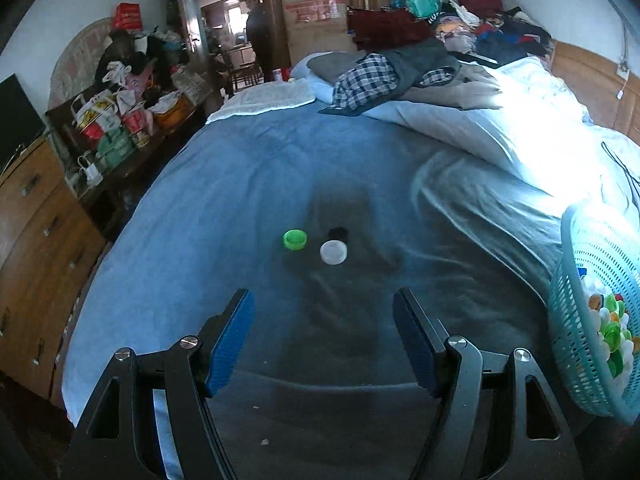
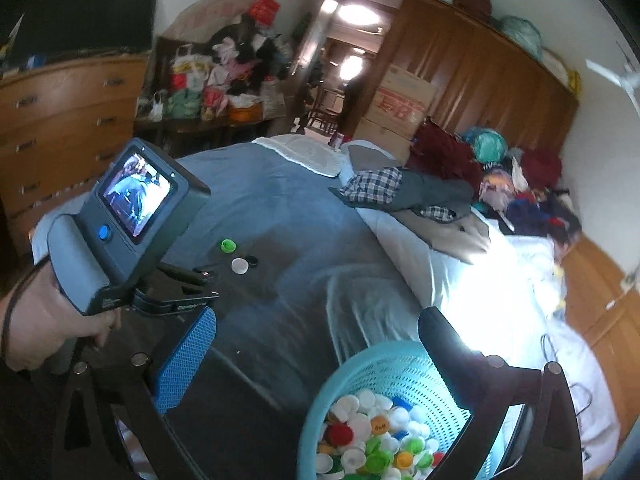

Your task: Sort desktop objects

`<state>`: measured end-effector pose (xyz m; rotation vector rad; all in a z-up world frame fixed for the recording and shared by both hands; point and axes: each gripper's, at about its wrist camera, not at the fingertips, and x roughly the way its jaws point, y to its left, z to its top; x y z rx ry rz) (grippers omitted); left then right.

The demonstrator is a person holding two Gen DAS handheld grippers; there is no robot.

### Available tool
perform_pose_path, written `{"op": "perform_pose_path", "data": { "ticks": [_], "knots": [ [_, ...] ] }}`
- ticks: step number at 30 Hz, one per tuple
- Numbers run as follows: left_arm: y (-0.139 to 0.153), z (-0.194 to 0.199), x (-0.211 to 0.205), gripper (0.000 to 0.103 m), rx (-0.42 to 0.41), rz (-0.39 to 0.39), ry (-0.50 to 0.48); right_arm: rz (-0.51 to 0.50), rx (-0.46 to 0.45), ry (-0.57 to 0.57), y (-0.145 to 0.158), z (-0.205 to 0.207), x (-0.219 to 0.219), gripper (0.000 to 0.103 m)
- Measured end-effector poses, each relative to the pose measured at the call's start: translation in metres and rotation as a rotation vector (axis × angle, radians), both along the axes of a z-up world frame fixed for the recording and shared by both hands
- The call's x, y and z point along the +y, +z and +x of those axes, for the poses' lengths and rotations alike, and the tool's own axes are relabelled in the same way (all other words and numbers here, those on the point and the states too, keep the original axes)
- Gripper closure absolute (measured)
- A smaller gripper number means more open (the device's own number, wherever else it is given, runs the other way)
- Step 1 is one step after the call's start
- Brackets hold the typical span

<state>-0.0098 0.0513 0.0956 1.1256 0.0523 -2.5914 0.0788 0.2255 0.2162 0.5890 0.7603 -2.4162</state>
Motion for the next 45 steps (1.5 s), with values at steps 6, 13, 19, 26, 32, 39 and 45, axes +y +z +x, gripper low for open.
{"op": "perform_pose_path", "data": {
  "ticks": [6, 13, 19, 26, 32, 39, 45],
  "knots": [
    [-0.001, 0.009, -0.016, 0.037, 0.011, 0.023, 0.019, 0.024, 0.011, 0.007, -0.003, -0.001, -0.017, 0.0],
    [-0.008, 0.013, -0.029, 0.037, 0.006, 0.051, 0.037, 0.038, 0.002, 0.013, -0.005, -0.006, -0.029, 0.0],
    [-0.016, 0.014, -0.036, 0.037, -0.005, 0.07, 0.043, 0.056, -0.003, 0.024, -0.01, -0.008, -0.04, 0.0],
    [-0.034, 0.013, -0.054, 0.037, -0.027, 0.103, 0.07, 0.083, -0.032, 0.035, -0.024, -0.021, -0.057, 0.0],
    [-0.059, 0.003, -0.08, 0.037, -0.057, 0.143, 0.114, 0.08, -0.096, 0.051, -0.049, -0.042, -0.079, 0.0],
    [-0.101, -0.026, -0.127, 0.037, -0.103, 0.207, 0.209, -0.115, -0.343, -0.003, -0.117, -0.106, -0.094, 0.0],
    [-0.123, -0.049, -0.141, 0.011, -0.106, 0.179, 0.249, -0.175, -0.45, -0.1, -0.176, -0.16, -0.105, 0.0]
  ]
}}
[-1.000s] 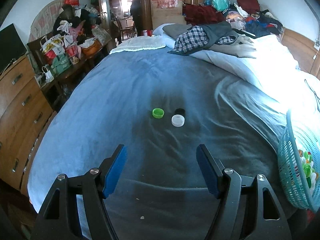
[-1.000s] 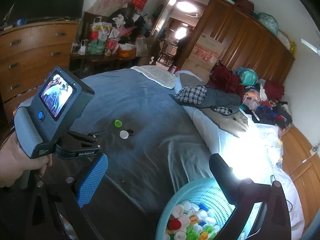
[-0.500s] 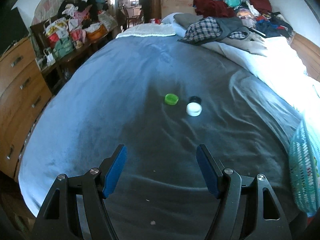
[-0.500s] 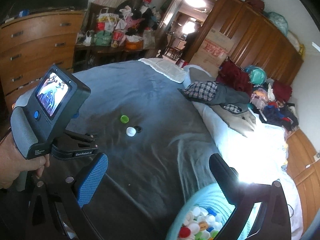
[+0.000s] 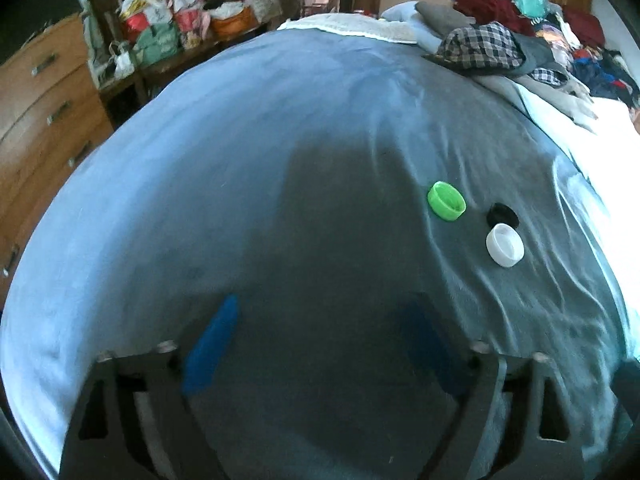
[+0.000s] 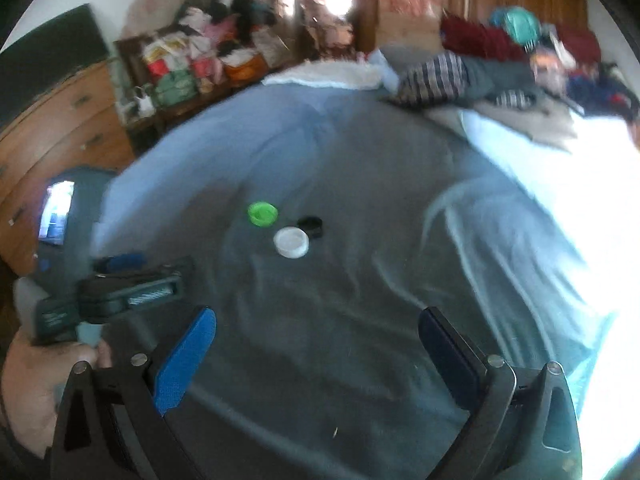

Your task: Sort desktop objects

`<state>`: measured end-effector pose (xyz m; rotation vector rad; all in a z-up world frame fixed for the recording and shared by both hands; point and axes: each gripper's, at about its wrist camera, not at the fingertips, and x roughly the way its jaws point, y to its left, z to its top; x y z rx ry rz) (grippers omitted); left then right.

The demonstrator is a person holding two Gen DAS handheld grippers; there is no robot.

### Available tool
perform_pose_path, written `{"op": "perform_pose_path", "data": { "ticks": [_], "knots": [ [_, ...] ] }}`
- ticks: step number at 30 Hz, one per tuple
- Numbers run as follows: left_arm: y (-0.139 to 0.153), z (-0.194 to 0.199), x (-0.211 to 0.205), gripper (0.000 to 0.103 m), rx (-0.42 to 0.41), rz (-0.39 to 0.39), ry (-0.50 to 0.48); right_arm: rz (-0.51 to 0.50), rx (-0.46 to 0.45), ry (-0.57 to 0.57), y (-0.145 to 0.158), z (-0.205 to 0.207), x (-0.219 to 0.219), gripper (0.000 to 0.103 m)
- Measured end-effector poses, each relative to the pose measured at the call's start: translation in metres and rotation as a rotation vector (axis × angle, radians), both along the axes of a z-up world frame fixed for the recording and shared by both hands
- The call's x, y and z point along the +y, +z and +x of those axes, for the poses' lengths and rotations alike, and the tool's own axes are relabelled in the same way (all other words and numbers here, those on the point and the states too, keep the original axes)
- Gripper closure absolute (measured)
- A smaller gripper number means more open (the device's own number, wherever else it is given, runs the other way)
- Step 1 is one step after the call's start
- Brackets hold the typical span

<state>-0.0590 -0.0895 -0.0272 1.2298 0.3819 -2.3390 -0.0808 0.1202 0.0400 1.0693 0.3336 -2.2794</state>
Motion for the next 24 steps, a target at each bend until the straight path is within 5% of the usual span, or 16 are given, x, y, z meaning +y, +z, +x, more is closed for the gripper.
{"op": "perform_pose_path", "data": {
  "ticks": [2, 10, 24],
  "knots": [
    [-0.005, -0.007, 0.006, 0.002, -0.025, -0.036, -0.018, -0.015, -0.024, -0.038, -0.012, -0.015, -0.002, 0.0],
    [-0.006, -0.007, 0.009, 0.001, -0.042, -0.049, -0.019, 0.034, -0.125, -0.079, -0.065, -0.036, -0.015, 0.0],
    [-0.007, -0.01, 0.007, 0.001, -0.045, -0.045, -0.019, 0.104, -0.068, -0.079, -0.069, -0.03, -0.023, 0.0]
  ]
}}
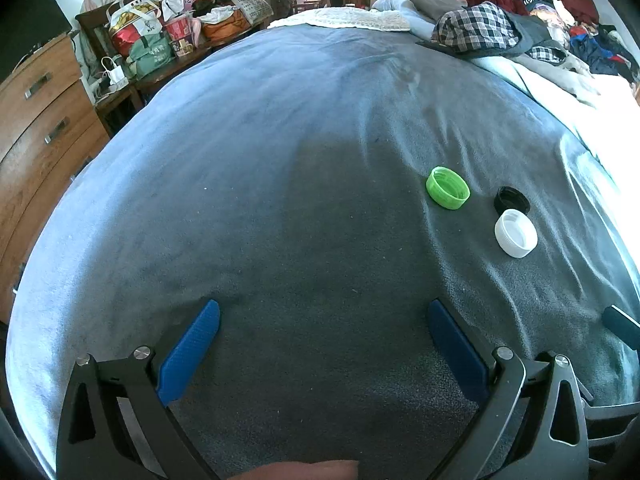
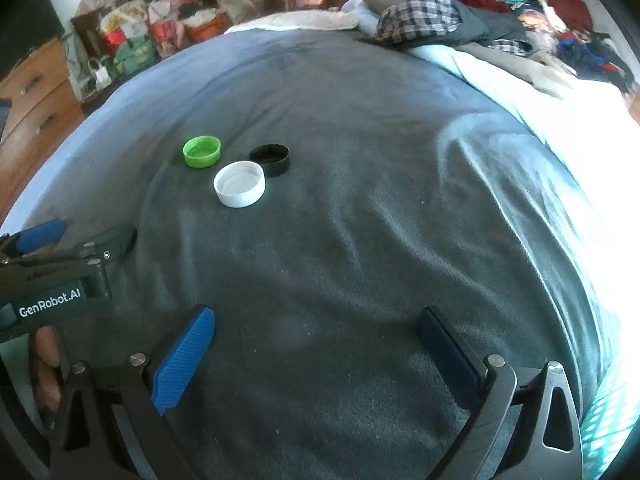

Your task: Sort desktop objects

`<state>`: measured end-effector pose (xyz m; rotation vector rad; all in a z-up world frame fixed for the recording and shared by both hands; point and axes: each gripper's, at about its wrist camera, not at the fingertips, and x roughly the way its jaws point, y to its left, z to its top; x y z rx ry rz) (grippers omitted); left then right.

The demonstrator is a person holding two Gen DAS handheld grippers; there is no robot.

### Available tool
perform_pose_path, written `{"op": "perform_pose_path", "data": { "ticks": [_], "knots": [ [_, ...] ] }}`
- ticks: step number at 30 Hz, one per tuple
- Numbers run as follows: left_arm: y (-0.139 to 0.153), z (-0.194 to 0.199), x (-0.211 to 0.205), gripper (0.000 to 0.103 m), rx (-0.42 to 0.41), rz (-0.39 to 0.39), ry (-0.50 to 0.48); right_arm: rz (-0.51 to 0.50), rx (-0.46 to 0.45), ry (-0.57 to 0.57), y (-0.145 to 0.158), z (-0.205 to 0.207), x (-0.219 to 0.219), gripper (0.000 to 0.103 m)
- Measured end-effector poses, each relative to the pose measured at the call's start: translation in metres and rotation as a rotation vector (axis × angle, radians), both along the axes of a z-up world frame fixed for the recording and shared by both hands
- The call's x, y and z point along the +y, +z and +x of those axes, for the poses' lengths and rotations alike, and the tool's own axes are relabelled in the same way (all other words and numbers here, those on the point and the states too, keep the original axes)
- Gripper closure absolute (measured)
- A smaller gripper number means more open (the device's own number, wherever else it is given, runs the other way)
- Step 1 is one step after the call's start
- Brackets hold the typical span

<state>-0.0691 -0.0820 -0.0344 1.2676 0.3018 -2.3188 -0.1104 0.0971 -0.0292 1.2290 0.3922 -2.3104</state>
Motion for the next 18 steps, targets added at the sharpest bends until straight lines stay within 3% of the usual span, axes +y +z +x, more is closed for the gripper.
{"op": "perform_pose_path", "data": {
  "ticks": [18],
  "knots": [
    [-0.0012, -0.0013, -0.0027, 0.001, 0.01, 0.016, -0.002, -0.031, -0.008, 0.0, -0.0013, -0.001, 0.0038, 0.0]
  ]
}}
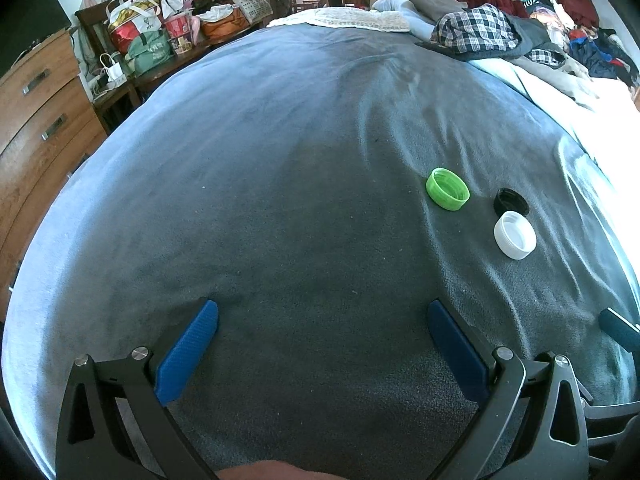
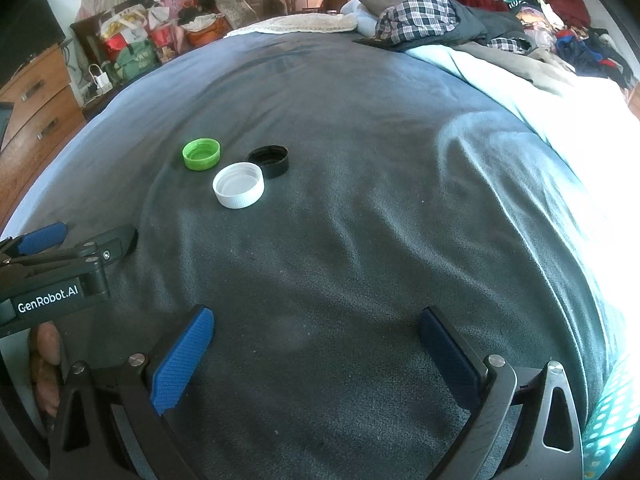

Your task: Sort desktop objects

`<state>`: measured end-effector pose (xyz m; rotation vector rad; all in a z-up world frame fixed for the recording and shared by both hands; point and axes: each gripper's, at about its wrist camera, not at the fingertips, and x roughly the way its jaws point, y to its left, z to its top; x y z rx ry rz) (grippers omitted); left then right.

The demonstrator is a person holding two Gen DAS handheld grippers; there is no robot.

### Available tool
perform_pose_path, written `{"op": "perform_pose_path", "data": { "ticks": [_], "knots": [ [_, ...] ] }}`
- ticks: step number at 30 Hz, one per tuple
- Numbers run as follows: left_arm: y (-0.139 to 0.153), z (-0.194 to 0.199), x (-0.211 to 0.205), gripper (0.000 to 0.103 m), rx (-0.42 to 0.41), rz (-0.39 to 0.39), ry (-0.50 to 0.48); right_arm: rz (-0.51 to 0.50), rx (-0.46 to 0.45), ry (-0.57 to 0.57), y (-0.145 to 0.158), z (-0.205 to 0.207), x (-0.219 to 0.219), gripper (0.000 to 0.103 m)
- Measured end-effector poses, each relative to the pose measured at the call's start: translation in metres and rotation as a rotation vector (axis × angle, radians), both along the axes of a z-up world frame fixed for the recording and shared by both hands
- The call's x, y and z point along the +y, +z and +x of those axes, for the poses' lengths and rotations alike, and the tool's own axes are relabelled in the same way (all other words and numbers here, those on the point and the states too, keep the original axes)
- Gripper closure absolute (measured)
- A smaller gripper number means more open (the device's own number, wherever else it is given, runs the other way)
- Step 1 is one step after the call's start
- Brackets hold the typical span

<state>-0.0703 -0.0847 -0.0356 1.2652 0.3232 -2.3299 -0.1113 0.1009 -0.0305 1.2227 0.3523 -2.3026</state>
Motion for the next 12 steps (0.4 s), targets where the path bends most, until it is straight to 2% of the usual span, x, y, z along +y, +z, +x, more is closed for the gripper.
{"op": "perform_pose_path", "data": {
  "ticks": [12],
  "knots": [
    [-0.0004, 0.0013, -0.0003, 0.001, 0.013, 0.0, -0.001, -0.001, -0.002, 0.001, 0.0004, 0.001, -0.0005, 0.0]
  ]
}}
